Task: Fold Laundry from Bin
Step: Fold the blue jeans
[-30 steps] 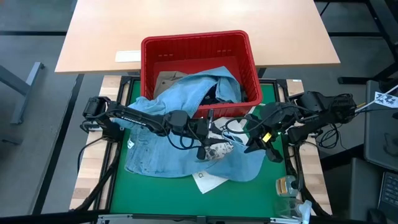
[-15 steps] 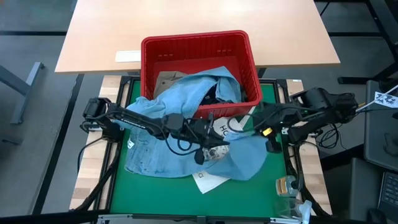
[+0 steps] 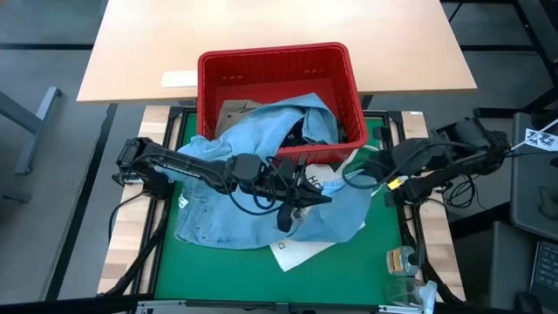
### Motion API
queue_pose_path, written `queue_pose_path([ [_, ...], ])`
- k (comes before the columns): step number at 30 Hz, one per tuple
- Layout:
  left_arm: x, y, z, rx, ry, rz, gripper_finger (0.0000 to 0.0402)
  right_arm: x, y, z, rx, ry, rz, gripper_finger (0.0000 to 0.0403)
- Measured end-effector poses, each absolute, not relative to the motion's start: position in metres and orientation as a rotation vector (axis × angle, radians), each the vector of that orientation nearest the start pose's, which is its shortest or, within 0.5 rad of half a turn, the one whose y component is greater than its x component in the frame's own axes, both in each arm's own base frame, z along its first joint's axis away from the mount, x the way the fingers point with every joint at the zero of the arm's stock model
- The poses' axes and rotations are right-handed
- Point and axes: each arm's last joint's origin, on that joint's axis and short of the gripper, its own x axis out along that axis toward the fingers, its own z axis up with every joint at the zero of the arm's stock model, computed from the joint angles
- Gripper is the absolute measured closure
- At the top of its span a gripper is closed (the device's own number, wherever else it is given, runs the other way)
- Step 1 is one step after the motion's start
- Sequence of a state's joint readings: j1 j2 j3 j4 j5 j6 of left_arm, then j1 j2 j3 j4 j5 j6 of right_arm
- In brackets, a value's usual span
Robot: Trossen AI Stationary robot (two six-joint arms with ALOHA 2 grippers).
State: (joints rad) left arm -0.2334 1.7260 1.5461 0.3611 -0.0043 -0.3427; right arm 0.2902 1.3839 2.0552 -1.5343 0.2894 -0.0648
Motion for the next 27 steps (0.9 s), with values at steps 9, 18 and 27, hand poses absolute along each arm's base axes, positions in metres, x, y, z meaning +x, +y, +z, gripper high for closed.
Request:
queue_pose_path([
  [9,0.391,-0.101,0.425,-0.528,-0.186,-0.238,0.0401,0.165,0.037,0.523,-0.527,0.661,-0.036,0.0387],
  [18,0.389,-0.103,0.429,-0.654,-0.211,-0.243,0.0401,0.151,0.031,0.539,-0.759,0.606,-0.026,0.0387],
  [27,0.389,-0.104,0.429,-0.802,-0.167,-0.302,0.0397,0.153,0.031,0.54,-0.912,0.603,-0.005,0.0387],
])
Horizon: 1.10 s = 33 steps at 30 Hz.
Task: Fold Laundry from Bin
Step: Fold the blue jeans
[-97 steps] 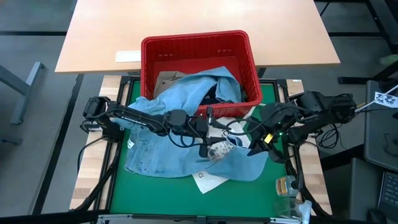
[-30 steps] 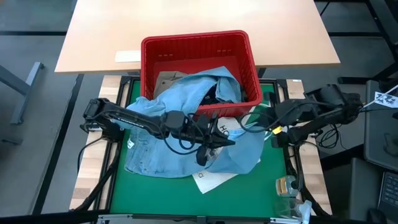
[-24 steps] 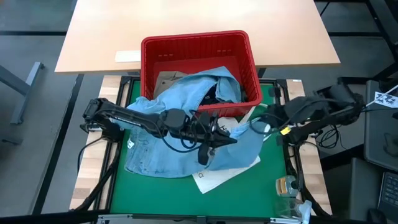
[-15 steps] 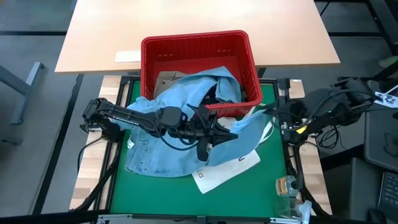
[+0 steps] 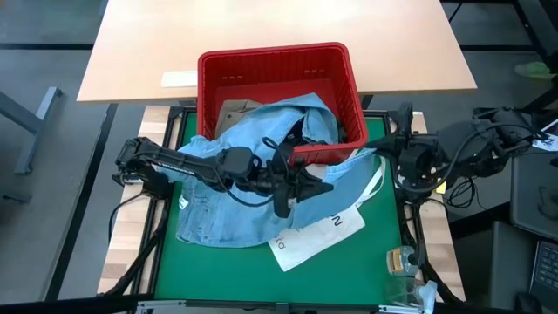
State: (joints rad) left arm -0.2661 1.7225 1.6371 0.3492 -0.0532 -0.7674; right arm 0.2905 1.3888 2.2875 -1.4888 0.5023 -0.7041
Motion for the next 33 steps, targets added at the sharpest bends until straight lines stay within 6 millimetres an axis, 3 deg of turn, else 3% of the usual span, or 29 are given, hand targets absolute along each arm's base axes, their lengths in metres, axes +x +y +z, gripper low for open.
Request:
queue_pose_path([
  [6,0.39,-0.108,0.413,-0.845,0.014,-0.249,0.0396,0.151,0.035,0.536,-0.794,0.593,0.164,0.0387],
  [11,0.389,-0.108,0.409,-0.797,0.033,-0.189,0.0396,0.148,0.039,0.532,-0.617,0.623,0.278,0.0387],
  [20,0.39,-0.104,0.406,-0.75,0.023,-0.098,0.0395,0.153,0.043,0.525,-0.343,0.679,0.297,0.0387],
  [30,0.391,-0.1,0.394,-0.571,0.113,-0.026,0.0395,0.16,0.048,0.523,0.026,0.745,0.252,0.0386],
  [33,0.39,-0.102,0.389,-0.551,0.161,-0.017,0.0395,0.166,0.056,0.513,0.017,0.796,0.336,0.0386],
])
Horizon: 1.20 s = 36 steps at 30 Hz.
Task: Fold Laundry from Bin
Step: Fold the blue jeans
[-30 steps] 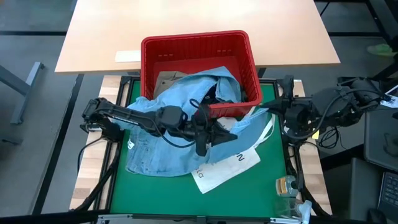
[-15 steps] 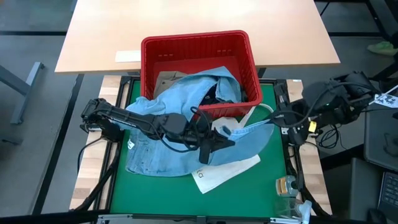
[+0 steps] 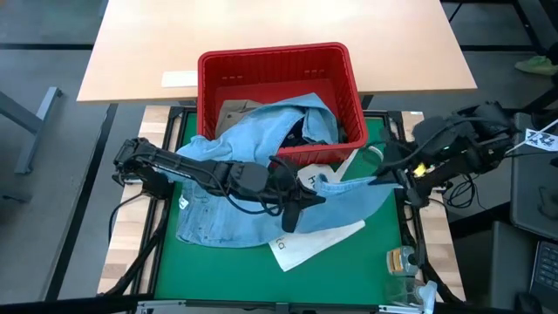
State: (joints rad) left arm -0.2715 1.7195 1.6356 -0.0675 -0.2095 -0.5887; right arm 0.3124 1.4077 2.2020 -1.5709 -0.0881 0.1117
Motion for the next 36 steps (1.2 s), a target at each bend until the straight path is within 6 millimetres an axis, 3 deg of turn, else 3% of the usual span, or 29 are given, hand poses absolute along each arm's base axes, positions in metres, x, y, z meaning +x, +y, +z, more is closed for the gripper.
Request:
queue_pose_path([
  [6,0.391,-0.102,0.387,-0.495,0.166,-0.004,0.0395,0.145,0.073,0.481,-0.088,0.816,0.208,0.0386],
  [11,0.406,-0.11,0.365,-0.484,0.228,-0.029,0.0395,0.132,0.087,0.442,-0.01,0.766,0.249,0.0386],
  [18,0.425,-0.12,0.332,-0.605,0.348,-0.151,0.0395,0.121,0.094,0.389,0.143,0.914,0.225,0.0386],
  [23,0.425,-0.124,0.335,-0.725,0.378,-0.267,0.0395,0.122,0.092,0.384,0.053,0.918,0.182,0.0386],
  [27,0.423,-0.131,0.337,-0.784,0.394,-0.346,0.0395,0.121,0.088,0.382,-0.161,0.883,0.156,0.0386],
  [29,0.416,-0.145,0.338,-0.803,0.471,-0.48,0.0396,0.114,0.08,0.375,-0.309,0.959,0.105,0.0386],
  [32,0.41,-0.163,0.337,-0.76,0.506,-0.594,0.0396,0.111,0.074,0.373,-0.371,1.0,0.004,0.0386],
  [34,0.412,-0.164,0.334,-0.68,0.469,-0.543,0.0396,0.106,0.071,0.368,-0.368,1.086,-0.048,0.0386],
  [36,0.413,-0.165,0.33,-0.588,0.441,-0.49,0.0395,0.109,0.073,0.367,-0.304,1.058,-0.038,0.0386],
])
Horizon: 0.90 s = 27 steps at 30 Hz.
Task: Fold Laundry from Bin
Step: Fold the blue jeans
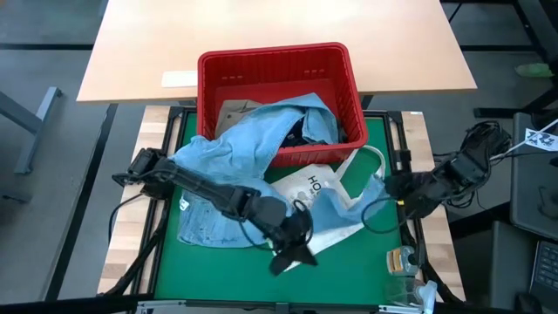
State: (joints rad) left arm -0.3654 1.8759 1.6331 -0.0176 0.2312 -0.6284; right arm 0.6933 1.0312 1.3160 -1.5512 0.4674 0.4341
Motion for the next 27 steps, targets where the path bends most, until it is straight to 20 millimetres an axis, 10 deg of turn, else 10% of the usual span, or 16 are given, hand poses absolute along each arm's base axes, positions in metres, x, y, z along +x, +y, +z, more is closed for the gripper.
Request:
queue_pose_path([
  [20,0.407,-0.155,0.311,-0.316,0.566,-0.283,0.0343,0.105,0.081,0.366,-0.058,1.204,0.144,0.0383],
  [27,0.398,-0.137,0.291,-0.244,0.792,-0.184,0.0286,0.106,0.082,0.365,0.02,1.217,0.084,0.0307],
])
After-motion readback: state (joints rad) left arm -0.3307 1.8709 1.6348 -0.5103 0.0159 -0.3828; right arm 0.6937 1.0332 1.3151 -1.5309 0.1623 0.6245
